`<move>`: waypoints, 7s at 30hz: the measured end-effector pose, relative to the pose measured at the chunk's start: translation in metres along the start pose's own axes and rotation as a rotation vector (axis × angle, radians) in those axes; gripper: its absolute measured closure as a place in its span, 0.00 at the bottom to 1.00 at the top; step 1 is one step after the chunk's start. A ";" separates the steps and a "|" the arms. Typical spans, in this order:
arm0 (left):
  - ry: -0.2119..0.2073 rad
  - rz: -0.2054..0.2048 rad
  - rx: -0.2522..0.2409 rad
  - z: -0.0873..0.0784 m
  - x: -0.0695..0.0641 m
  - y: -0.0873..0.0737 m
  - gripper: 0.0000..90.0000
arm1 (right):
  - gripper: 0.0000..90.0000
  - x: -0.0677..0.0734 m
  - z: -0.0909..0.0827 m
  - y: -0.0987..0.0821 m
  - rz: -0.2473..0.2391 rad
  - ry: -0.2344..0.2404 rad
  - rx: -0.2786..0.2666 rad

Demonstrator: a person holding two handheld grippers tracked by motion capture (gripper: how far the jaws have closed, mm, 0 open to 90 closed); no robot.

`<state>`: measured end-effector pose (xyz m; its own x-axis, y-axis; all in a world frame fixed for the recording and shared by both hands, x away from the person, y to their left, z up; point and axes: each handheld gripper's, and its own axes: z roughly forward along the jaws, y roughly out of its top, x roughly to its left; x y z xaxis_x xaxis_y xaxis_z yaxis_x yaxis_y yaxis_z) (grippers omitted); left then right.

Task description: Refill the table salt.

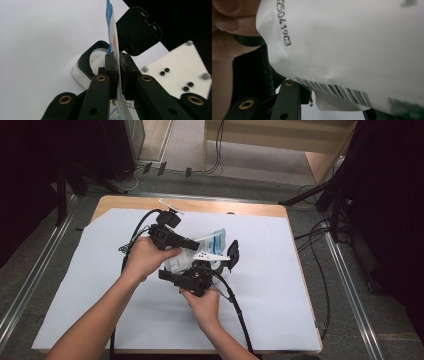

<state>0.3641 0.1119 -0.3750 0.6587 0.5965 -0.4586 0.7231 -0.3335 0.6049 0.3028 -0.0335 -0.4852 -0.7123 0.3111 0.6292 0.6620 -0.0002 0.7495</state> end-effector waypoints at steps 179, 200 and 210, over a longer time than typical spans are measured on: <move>0.065 0.023 0.087 0.000 -0.006 0.013 1.00 | 0.63 -0.008 -0.002 -0.003 0.084 0.015 -0.050; 0.086 0.039 0.102 0.004 -0.007 0.013 1.00 | 0.56 0.002 -0.009 -0.004 -0.021 -0.132 -0.031; 0.094 0.056 0.106 0.006 -0.013 0.016 1.00 | 0.64 0.003 -0.009 -0.004 0.030 -0.108 -0.045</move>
<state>0.3683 0.0947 -0.3634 0.6798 0.6390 -0.3599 0.7069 -0.4402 0.5536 0.2963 -0.0409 -0.4843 -0.6617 0.4107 0.6273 0.6696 -0.0529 0.7409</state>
